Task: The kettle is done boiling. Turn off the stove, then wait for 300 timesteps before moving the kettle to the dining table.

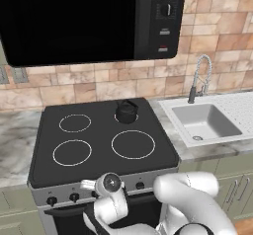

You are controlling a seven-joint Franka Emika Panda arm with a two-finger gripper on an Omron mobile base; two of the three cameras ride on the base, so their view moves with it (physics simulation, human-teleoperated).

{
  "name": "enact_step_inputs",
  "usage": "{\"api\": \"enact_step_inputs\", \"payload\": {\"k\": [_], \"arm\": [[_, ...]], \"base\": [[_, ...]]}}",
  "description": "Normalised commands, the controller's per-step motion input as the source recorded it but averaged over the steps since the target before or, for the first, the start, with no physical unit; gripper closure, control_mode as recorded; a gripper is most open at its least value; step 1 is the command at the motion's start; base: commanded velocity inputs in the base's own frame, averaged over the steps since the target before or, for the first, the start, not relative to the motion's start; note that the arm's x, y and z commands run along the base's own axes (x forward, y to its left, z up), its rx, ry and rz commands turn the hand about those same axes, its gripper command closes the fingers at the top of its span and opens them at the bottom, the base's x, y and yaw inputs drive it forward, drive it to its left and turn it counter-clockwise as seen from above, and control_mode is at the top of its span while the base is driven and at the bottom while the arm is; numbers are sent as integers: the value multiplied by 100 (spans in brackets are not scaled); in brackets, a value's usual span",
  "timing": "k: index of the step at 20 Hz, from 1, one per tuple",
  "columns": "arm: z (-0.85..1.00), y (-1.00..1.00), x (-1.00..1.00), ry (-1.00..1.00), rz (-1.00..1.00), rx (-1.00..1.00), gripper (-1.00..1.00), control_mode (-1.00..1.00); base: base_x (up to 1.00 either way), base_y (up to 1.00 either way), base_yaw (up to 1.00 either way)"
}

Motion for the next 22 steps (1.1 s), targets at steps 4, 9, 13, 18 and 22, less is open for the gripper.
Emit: {"api": "enact_step_inputs", "payload": {"k": [4, 9, 13, 18, 22], "arm": [[50, 1, -8, 3, 0, -6, -100, -100], [47, 0, -14, 0, 0, -5, -100, -100], [46, 0, -22, 0, -1, -4, -100, -100], [52, 0, -21, 0, 0, -4, -100, -100], [50, 0, -17, 0, 0, -3, -100, -100]], "base": [[0, 0, 0], [0, 0, 0], [0, 0, 0], [0, 0, 0], [0, 0, 0]]}}
